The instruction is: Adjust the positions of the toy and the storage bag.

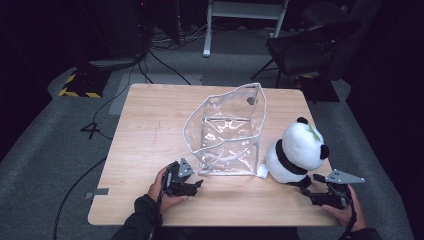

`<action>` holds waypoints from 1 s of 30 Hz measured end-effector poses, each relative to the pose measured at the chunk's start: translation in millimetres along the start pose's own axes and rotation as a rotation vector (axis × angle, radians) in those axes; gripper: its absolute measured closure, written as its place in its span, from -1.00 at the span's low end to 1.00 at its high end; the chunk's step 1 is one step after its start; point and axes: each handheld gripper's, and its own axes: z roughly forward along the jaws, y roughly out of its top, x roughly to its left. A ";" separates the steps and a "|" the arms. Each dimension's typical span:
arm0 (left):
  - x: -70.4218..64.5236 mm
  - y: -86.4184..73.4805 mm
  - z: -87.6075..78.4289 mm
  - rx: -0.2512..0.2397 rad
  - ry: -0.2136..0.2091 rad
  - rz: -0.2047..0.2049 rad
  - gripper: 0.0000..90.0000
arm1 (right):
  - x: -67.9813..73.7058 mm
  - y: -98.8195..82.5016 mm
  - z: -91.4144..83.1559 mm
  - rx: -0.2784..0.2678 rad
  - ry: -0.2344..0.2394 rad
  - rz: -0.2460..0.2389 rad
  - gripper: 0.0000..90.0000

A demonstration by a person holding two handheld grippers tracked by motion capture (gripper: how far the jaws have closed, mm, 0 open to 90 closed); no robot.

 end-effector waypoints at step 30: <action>35.9 -60.6 -42.8 0.023 0.051 -0.102 -0.74 | 26.7 55.9 -9.3 -0.166 -0.110 0.071 -0.66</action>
